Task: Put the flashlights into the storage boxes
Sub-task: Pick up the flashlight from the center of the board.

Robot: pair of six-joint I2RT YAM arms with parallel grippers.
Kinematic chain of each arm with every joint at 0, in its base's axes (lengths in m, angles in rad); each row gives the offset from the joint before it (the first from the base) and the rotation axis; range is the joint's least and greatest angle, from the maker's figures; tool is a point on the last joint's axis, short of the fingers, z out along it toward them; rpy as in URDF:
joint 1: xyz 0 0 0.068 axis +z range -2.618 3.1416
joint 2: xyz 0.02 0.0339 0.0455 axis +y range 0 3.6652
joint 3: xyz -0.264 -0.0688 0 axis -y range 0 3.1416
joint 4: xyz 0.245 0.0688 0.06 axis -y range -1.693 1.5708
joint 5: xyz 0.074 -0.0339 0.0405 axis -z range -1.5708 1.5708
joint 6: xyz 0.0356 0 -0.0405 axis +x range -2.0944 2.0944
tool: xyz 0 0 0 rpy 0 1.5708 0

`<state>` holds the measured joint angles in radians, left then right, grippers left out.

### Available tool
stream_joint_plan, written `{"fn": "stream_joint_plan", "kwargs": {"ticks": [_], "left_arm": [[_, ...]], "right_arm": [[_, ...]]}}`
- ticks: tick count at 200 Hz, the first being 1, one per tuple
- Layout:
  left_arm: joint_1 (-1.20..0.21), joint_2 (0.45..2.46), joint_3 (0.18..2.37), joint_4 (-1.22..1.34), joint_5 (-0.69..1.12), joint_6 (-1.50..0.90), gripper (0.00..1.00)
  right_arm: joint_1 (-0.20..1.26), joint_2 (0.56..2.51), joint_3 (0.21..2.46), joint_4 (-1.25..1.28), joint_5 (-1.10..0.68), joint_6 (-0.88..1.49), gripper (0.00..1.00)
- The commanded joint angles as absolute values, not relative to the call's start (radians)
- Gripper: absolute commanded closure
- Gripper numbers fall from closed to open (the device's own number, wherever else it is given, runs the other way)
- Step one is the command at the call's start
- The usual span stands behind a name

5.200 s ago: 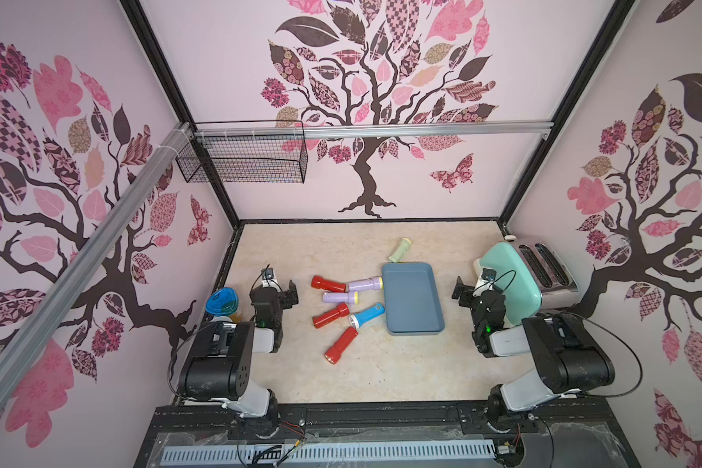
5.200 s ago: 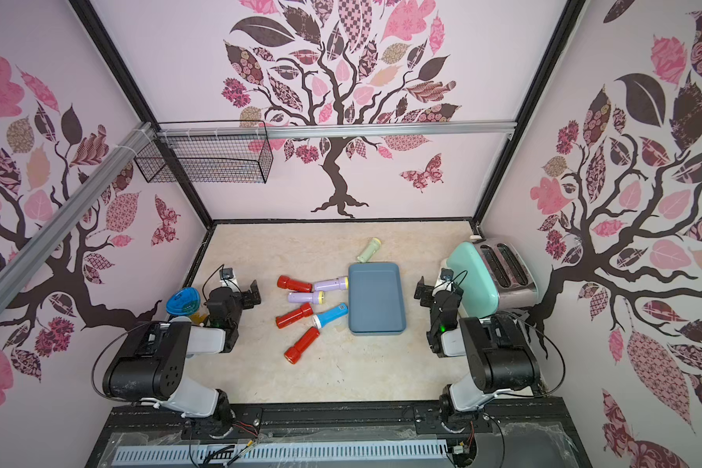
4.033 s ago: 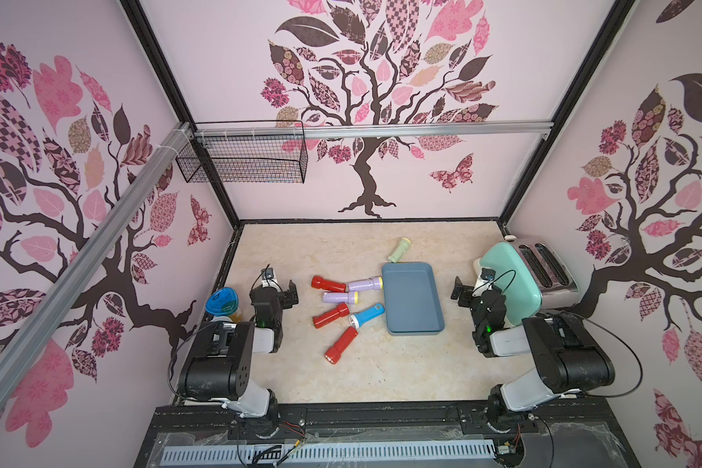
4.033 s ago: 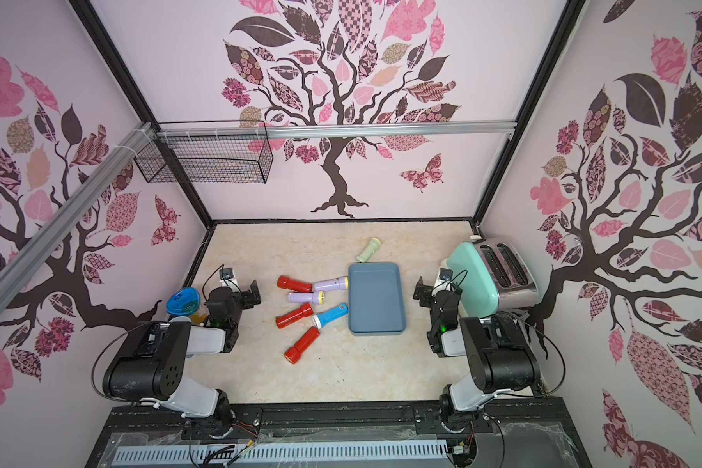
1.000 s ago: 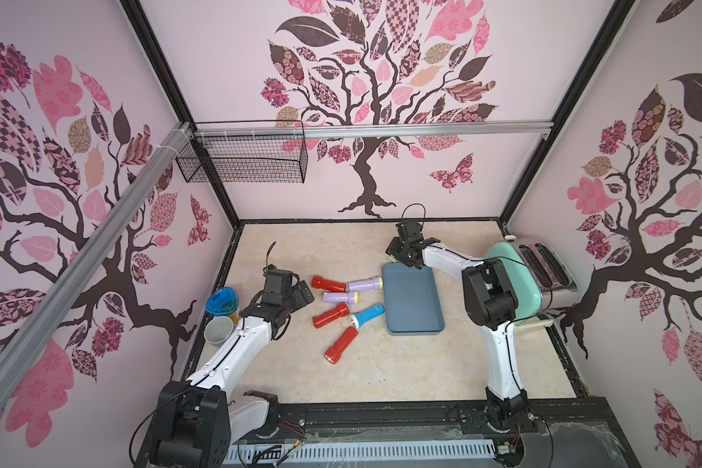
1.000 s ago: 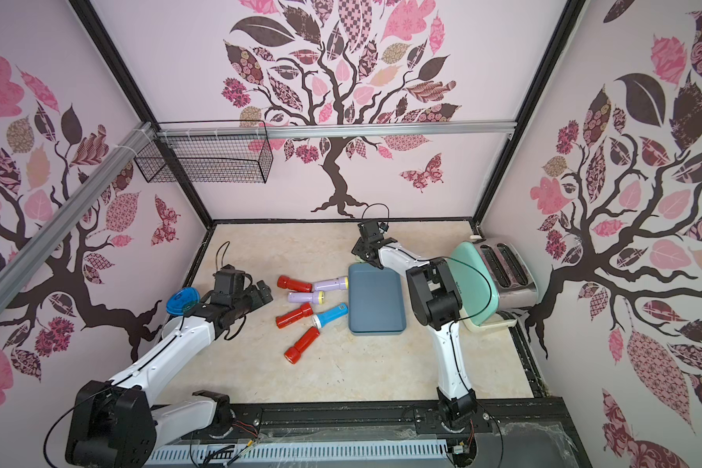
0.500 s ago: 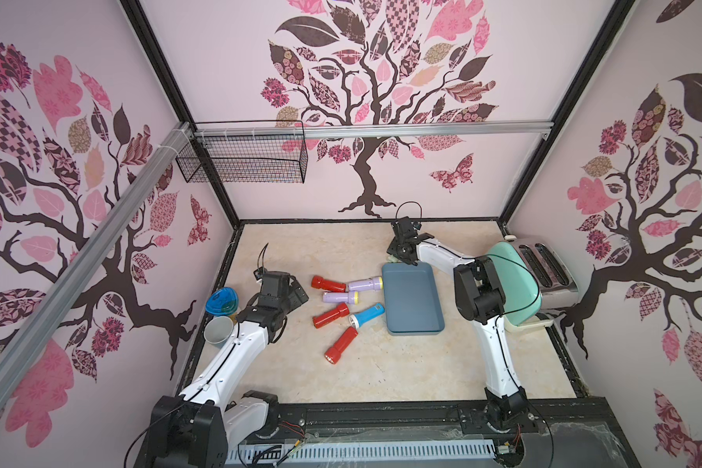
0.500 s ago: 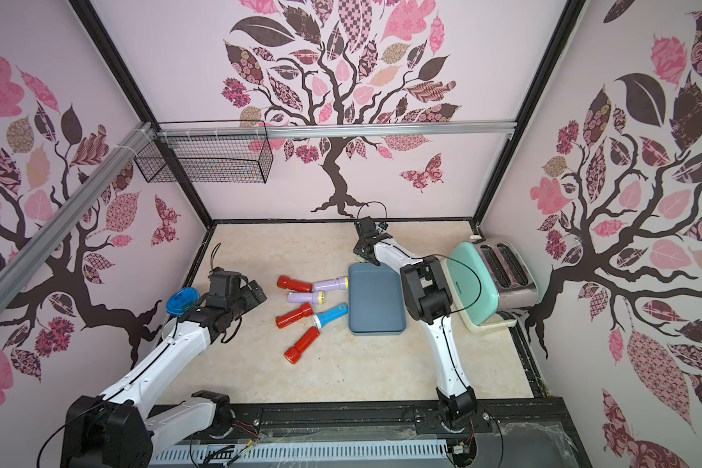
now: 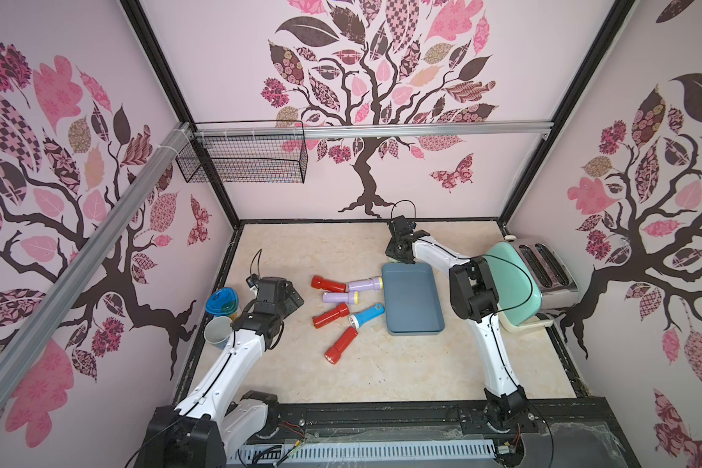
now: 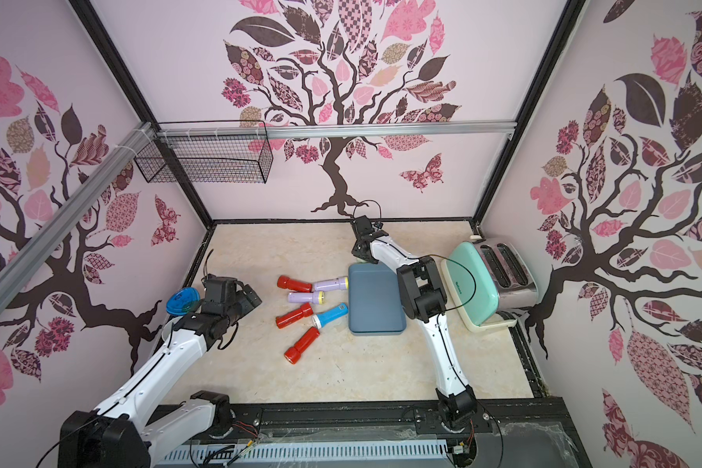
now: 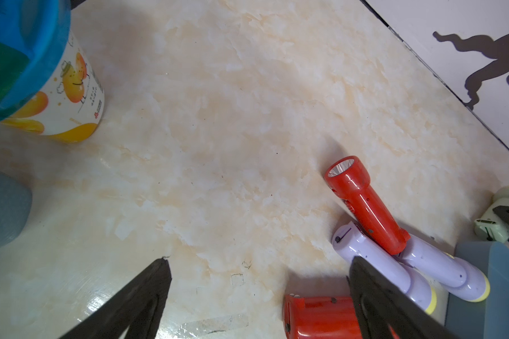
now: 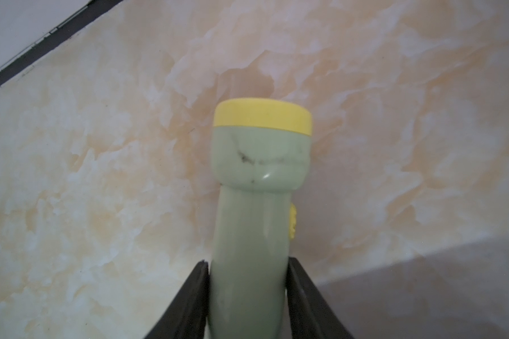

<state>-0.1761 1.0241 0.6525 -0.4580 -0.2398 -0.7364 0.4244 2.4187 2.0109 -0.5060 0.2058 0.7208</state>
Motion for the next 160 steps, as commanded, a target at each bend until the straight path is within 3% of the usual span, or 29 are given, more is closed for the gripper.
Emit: {"fn": "stream_joint_plan", "kwargs": {"ticks": [1,42,160], "left_arm": [[-0.171,0.999,0.613,-0.43,-0.246,-0.743,0.02],[-0.17,1.045,0.586,-0.361,-0.151,-0.756,0.02],[-0.169,1.055,0.597,-0.375,-0.173,-0.756,0.02]], "right_arm": [[0.431,2.447,2.021,-0.551,0.218,0.688,0.57],[0.431,2.407,1.998,-0.481,0.16,0.649,0.57],[0.431,2.245,1.957,-0.352,0.195,0.566,0.6]]}}
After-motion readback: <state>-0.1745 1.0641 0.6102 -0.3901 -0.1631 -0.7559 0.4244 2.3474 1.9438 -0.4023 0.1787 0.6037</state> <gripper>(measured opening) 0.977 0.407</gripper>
